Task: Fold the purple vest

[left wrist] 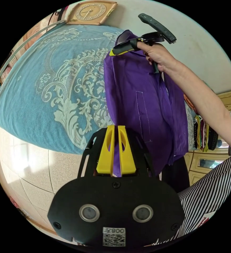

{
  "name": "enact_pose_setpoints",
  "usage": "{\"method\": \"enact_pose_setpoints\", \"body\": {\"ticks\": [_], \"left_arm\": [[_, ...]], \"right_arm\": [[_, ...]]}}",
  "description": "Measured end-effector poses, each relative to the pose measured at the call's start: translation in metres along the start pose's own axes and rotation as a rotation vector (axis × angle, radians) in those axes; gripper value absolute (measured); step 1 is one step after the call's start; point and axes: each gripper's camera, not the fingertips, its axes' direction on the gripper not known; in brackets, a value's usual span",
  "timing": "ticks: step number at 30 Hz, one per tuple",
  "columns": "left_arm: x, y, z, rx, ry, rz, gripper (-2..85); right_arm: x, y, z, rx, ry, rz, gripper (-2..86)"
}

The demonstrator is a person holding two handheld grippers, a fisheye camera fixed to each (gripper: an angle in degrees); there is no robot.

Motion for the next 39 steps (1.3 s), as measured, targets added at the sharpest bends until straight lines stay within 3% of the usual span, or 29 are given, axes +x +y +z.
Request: {"method": "enact_pose_setpoints", "body": {"ticks": [5, 12, 19, 25, 28, 31, 33, 37, 39], "left_arm": [[-0.010, 0.004, -0.026, 0.110, 0.078, -0.003, 1.7], [-0.031, 0.009, -0.062, 0.206, 0.103, -0.028, 1.9], [-0.060, 0.011, -0.022, 0.136, 0.134, -0.179, 4.0], [-0.049, 0.024, -0.048, 0.275, -0.001, -0.205, 6.3], [-0.016, 0.015, -0.057, 0.347, -0.008, -0.076, 6.9], [0.026, -0.014, -0.036, 0.297, 0.127, 0.089, 7.5], [0.058, -0.036, -0.006, 0.219, 0.198, 0.185, 7.9], [0.094, -0.060, 0.034, 0.089, 0.243, 0.279, 7.5], [0.108, -0.068, 0.055, 0.005, 0.182, 0.302, 4.5]], "right_arm": [[0.003, 0.001, -0.007, 0.018, -0.046, 0.008, 2.1], [0.020, 0.003, -0.067, 0.289, -0.290, 0.041, 1.8], [0.036, -0.003, 0.002, 0.089, -0.240, 0.086, 4.2], [0.102, 0.072, -0.056, 0.329, -0.300, 0.153, 5.8], [0.168, 0.130, -0.084, 0.449, -0.239, 0.300, 6.4], [0.251, 0.175, -0.085, 0.492, -0.259, 0.497, 8.0], [0.308, 0.193, -0.067, 0.466, -0.380, 0.628, 8.9], [0.352, 0.199, -0.032, 0.388, -0.495, 0.728, 9.0], [0.367, 0.200, -0.009, 0.332, -0.544, 0.766, 7.9]]}}
